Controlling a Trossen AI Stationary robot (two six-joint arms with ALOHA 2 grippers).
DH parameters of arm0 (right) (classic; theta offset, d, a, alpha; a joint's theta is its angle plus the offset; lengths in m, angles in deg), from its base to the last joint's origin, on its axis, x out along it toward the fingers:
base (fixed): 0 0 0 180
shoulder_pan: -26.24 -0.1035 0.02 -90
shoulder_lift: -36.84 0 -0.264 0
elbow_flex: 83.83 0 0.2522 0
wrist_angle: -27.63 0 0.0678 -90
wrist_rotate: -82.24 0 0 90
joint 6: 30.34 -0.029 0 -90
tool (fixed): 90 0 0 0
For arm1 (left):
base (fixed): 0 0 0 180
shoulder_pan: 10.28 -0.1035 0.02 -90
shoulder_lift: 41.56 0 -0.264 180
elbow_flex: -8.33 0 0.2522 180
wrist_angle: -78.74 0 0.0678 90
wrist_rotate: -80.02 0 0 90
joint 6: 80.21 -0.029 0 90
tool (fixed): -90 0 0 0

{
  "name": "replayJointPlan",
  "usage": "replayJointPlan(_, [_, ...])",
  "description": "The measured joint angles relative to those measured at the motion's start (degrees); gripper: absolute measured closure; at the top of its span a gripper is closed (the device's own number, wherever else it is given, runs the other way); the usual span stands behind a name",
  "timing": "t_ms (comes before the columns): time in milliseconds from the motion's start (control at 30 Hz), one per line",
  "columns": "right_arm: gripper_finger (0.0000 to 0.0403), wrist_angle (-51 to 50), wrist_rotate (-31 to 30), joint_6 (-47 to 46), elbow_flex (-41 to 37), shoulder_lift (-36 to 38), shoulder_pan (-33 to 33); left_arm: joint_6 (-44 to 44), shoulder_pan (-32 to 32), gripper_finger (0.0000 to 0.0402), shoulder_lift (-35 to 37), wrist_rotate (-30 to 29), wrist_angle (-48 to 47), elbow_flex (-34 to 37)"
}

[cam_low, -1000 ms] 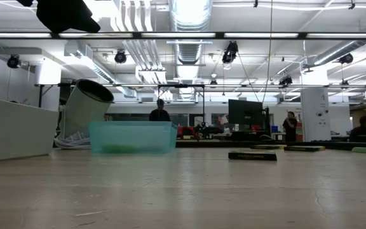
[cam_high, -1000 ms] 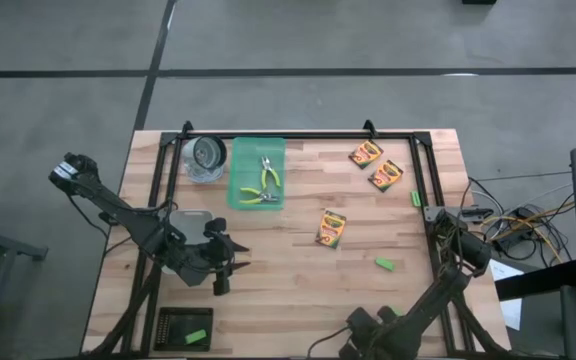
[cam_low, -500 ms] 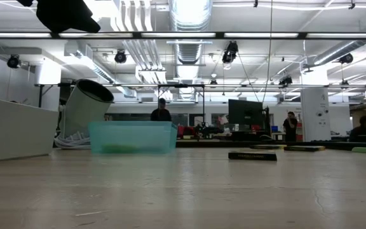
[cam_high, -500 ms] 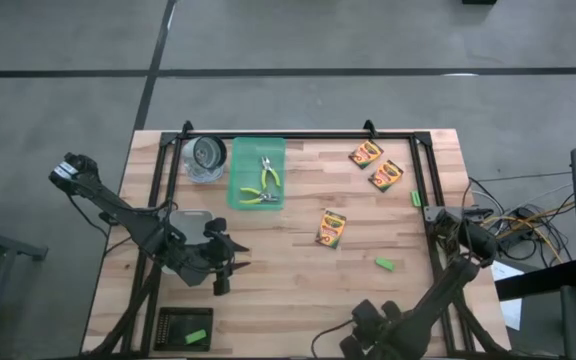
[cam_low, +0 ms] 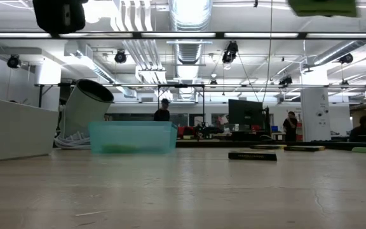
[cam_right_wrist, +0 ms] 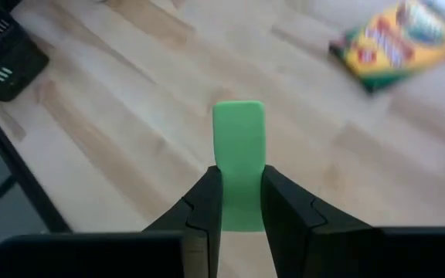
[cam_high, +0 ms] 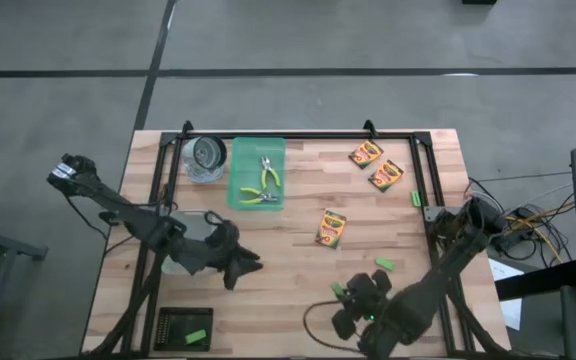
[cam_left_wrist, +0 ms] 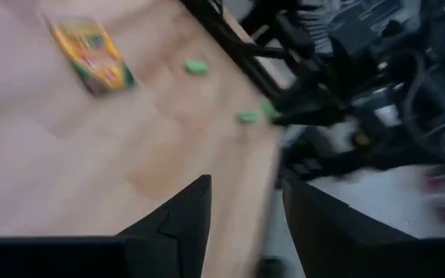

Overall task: Pick & Place School Supplies
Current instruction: Put the green eraser into the black bin

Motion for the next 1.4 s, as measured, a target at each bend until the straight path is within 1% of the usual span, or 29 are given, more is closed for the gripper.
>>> replayJointPlan(100, [0.0335,1.9,0.1,8.4,0.0,1.4,2.6,8.6,-2.9,0.0236,0.0,7.6,0.8,0.0])
replayJointPlan(167, [0.0335,4.6,0.0,15.1,0.0,2.5,4.2,10.9,-4.3,0.0236,0.0,10.3,-0.5,0.0])
replayJointPlan(300, [0.0335,10.2,0.0,26.6,0.0,3.9,6.8,15.4,-5.7,0.0236,0.0,10.9,-1.3,0.0])
replayJointPlan(500, [0.0335,14.8,0.0,36.3,0.0,4.3,10.2,17.5,-6.3,0.0236,-0.1,10.9,-1.3,0.0])
replayJointPlan(733, [0.0335,17.6,2.0,41.5,0.0,3.9,14.2,18.3,-6.6,0.0236,-0.1,10.8,-1.3,0.0])
replayJointPlan(933, [0.0335,26.1,2.3,49.8,0.0,3.8,16.8,18.3,-7.0,0.0236,-0.1,10.8,-1.3,0.0])
replayJointPlan(1033, [0.0335,28.6,3.1,53.2,0.0,3.8,17.9,18.3,-7.3,0.0236,-0.1,10.7,-1.3,0.0])
replayJointPlan(1400, [0.0335,28.5,4.9,53.8,0.0,3.8,19.6,18.2,-8.2,0.0236,-0.1,10.6,-0.3,0.0])
